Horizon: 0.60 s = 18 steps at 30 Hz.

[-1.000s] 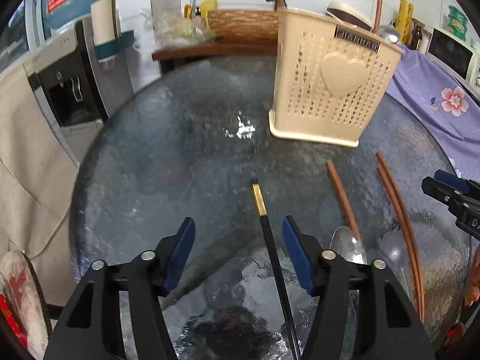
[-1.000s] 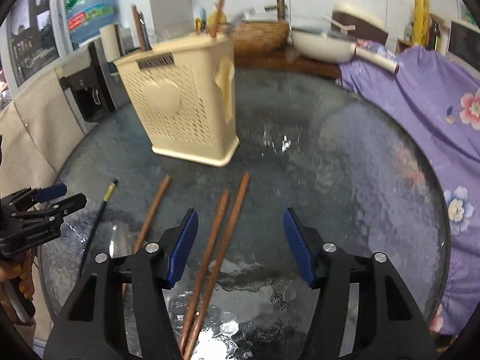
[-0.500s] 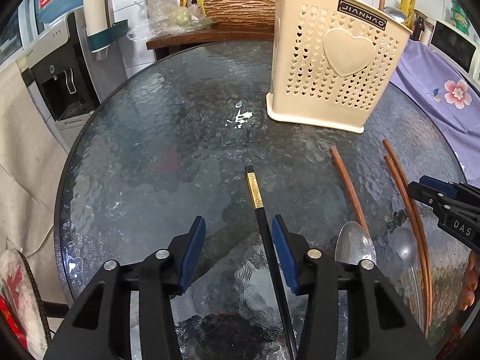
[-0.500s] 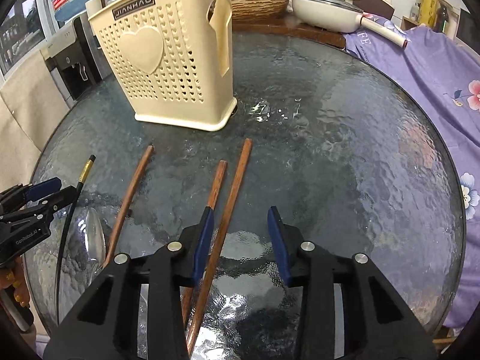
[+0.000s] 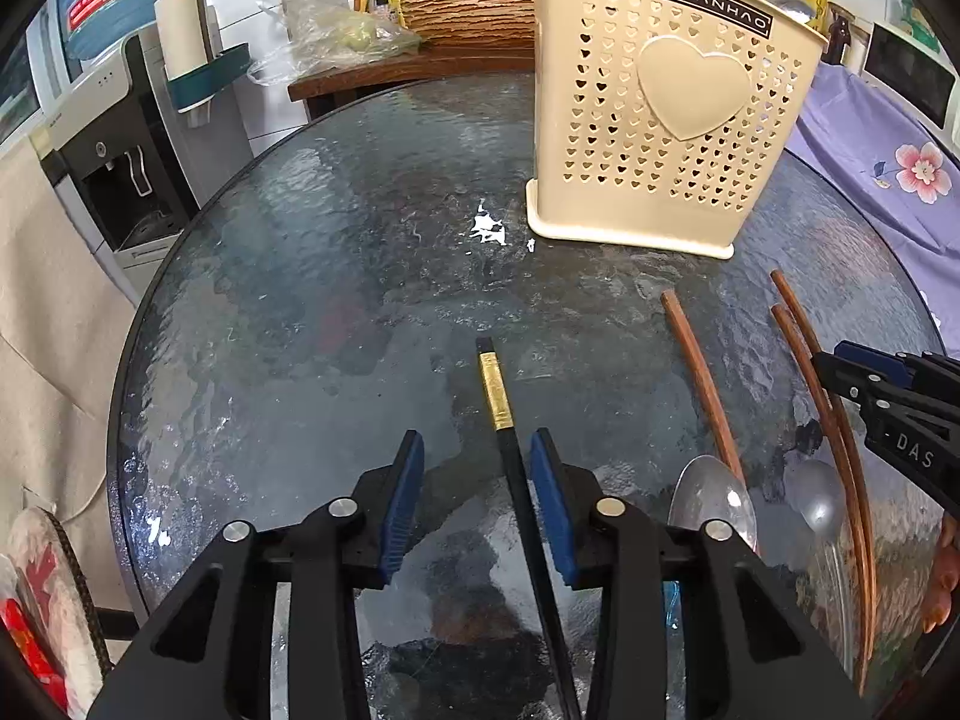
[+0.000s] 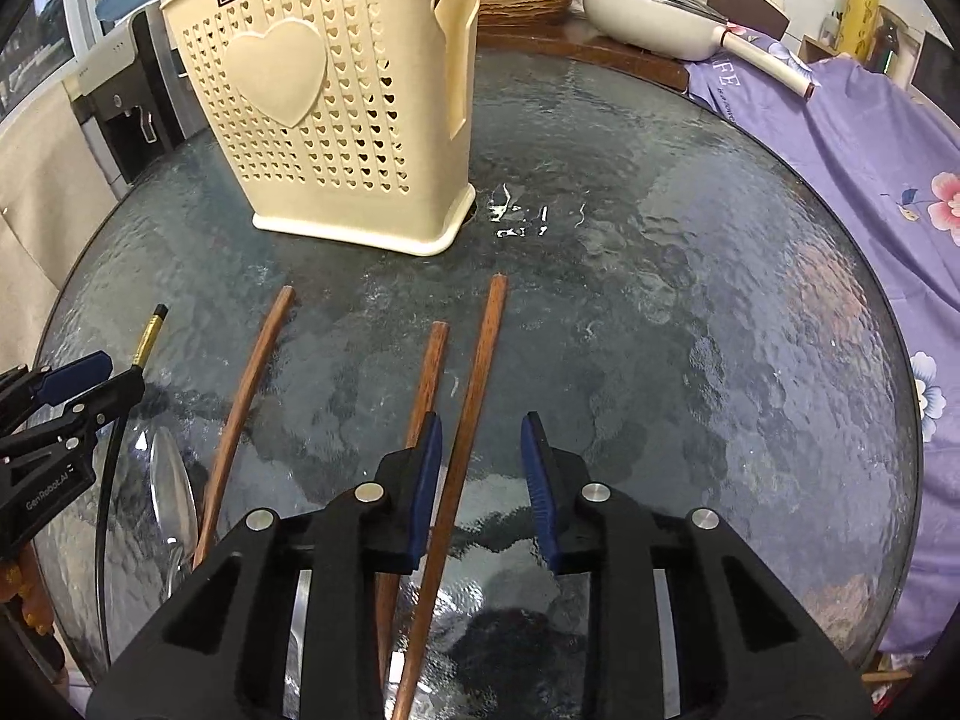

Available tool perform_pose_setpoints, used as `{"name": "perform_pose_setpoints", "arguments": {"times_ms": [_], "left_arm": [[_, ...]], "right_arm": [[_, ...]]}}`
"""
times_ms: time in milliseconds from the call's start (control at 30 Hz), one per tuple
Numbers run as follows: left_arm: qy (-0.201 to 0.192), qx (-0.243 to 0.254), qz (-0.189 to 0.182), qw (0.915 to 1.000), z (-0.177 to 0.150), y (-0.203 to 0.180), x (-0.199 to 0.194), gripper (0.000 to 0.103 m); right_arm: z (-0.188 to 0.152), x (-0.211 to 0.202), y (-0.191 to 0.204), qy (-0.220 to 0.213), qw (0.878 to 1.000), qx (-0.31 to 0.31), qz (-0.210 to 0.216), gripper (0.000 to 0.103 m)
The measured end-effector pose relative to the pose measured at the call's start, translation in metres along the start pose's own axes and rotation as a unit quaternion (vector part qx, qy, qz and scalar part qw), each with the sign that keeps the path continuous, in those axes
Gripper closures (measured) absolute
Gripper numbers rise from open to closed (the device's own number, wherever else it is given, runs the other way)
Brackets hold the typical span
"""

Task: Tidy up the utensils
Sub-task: 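Close the left tool on the black chopstick while the right tool closes on the brown chopstick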

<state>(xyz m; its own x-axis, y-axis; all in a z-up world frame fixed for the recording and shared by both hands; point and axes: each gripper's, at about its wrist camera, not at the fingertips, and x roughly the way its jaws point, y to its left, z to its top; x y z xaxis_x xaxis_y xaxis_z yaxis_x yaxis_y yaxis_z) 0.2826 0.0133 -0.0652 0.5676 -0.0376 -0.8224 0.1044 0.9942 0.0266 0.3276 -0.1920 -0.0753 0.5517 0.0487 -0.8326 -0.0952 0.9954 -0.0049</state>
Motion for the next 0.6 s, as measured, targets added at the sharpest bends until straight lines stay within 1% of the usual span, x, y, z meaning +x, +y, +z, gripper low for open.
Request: {"name": "perform_pose_setpoints", "arguments": {"times_ms": [67,267,600], "left_arm": [[0.001,0.002,0.0,1.0,0.001,-0.003,0.0,0.074],[0.007,0.003,0.0,1.0,0.005,-0.009,0.001,0.082],[0.01,-0.001,0.001,0.9999,0.008,-0.011,0.003,0.091]], "right_arm": [[0.003,0.001,0.002,0.002,1.0,0.002,-0.004,0.076],[0.012,0.005,0.004,0.008,1.0,0.009,-0.006,0.078],[0.012,0.006,0.011,0.009,1.0,0.004,-0.005,0.091]]}}
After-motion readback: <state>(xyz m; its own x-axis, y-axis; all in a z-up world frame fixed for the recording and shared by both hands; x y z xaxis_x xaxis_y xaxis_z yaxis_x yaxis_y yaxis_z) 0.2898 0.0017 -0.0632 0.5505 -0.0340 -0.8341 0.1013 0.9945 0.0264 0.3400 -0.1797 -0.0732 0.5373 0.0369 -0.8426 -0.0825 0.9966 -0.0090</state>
